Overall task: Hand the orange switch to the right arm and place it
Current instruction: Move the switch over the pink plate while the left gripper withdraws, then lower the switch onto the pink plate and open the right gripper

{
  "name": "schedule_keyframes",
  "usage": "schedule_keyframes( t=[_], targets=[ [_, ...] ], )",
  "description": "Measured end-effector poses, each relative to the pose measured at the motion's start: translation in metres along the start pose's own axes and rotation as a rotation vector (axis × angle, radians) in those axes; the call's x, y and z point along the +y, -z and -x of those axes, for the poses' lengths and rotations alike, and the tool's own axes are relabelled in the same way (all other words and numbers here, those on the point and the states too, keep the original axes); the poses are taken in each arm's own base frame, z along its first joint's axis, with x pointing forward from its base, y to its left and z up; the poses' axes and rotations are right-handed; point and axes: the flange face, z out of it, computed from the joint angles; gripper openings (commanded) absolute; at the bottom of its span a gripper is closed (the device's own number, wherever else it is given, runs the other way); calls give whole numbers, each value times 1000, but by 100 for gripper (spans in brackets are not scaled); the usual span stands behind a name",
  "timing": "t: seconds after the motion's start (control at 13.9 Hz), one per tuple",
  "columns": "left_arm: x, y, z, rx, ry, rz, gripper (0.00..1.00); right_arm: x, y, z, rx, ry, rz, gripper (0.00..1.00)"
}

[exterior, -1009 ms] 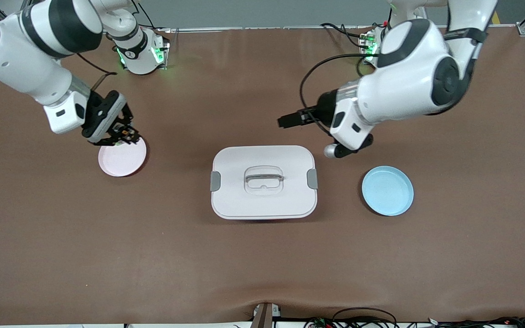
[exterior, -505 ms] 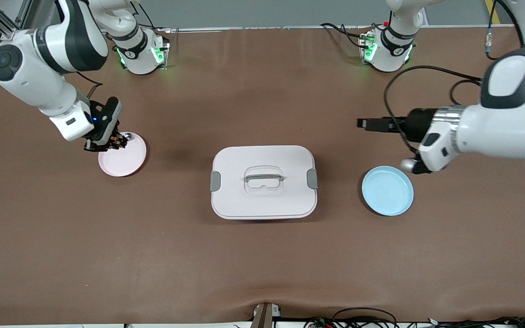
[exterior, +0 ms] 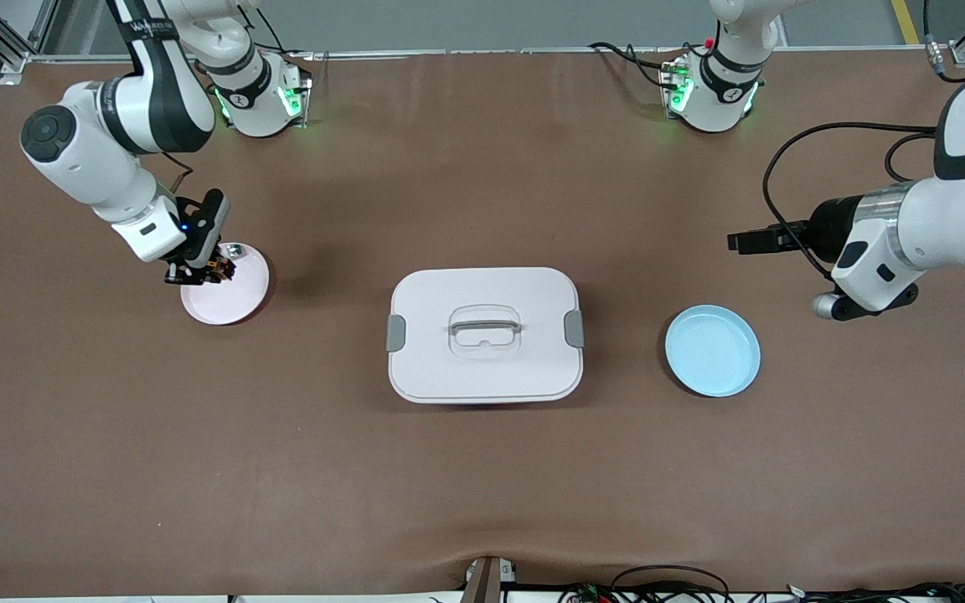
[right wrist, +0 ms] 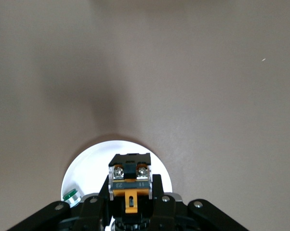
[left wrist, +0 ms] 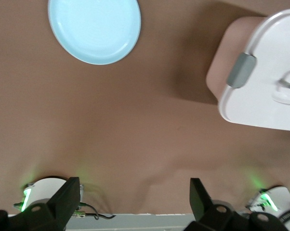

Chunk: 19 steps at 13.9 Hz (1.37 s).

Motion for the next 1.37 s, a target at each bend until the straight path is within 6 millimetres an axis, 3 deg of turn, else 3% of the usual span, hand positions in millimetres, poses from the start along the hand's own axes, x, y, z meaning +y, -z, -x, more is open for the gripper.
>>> schedule_keyframes(
  t=[0.36,0.5,0.65,1.01,1.23,1.37],
  targets=[
    [1,-10,10,222,5,-52,100,3,-53,32,-22,29,-3,0],
    [-4,-21,19,284,-141,-130,100,-2,-76,41,-31,27,8,0],
    [-8,-19,26,310,-242,-183,100,-9,-97,44,-38,28,7,0],
    [-13,2,27,402,-318,-195,100,-22,-121,50,-47,25,9,0],
    [-19,33,24,448,-335,-231,100,-28,-128,55,-51,24,-1,0],
    [-21,39,19,451,-336,-240,100,-32,-137,59,-55,28,-14,0]
  ],
)
